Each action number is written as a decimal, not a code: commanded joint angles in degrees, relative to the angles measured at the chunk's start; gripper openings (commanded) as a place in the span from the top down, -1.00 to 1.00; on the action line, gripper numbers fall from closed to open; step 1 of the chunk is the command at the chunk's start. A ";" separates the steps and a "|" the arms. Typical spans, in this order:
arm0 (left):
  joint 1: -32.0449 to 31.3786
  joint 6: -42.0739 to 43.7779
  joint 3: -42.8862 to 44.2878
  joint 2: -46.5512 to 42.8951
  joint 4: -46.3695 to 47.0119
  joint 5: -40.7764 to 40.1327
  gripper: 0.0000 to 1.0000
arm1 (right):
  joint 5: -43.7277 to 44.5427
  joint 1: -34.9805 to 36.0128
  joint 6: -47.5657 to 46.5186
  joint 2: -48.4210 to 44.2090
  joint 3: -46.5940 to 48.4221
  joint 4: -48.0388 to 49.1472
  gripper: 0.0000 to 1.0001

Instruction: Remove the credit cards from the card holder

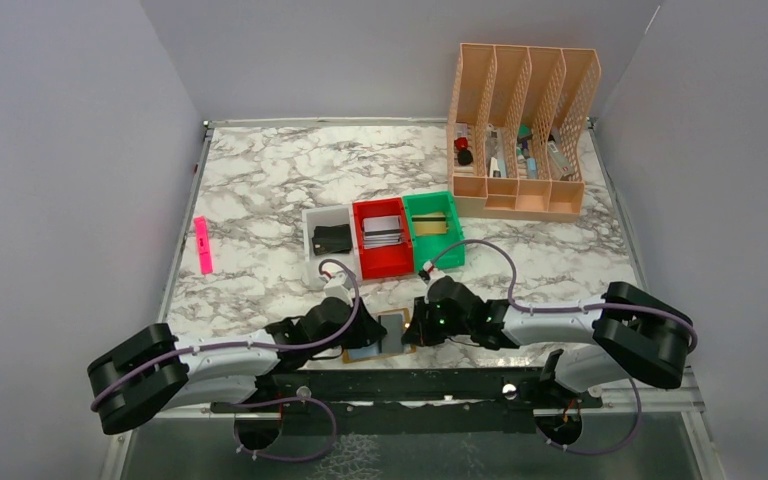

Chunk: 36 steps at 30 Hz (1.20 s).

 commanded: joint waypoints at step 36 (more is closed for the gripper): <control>-0.46 3.85 -0.89 -14.64 -17.32 -3.59 1.00 | 7.82 0.22 4.89 0.97 0.96 -5.67 0.80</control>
